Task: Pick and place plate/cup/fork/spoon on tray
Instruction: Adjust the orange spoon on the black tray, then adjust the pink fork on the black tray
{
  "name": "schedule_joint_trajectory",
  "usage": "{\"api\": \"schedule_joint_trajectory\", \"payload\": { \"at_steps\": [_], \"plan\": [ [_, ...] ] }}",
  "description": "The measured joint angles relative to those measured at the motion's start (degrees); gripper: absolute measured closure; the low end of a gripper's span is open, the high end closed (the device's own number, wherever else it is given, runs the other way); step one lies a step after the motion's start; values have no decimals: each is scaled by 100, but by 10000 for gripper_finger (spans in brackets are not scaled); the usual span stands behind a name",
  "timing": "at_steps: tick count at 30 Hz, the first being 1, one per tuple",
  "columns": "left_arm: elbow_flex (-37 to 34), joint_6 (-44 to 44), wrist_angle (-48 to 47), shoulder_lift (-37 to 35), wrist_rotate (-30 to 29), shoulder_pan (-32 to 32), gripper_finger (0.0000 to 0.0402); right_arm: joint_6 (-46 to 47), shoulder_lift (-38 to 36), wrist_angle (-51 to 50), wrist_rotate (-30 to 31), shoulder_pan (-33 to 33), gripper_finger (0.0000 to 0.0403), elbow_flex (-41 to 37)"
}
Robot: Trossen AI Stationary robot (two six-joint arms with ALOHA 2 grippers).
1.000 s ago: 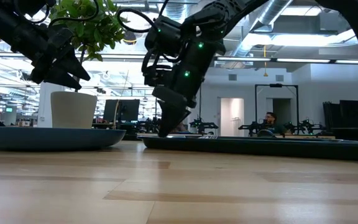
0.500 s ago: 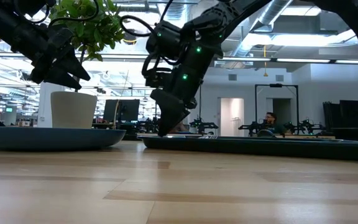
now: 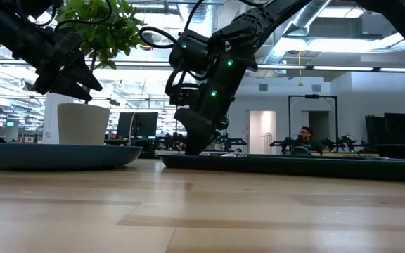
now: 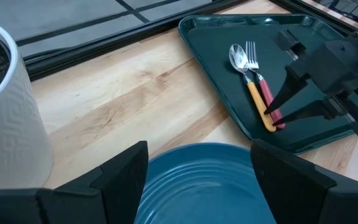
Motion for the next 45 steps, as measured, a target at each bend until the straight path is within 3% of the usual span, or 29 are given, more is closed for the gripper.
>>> {"api": "schedule_joint_trajectory", "payload": {
  "at_steps": [45],
  "plan": [
    [0, 30, 0, 0, -31, 2, 132, 189, -442, -519, -2, 114, 285, -123]
  ]
}}
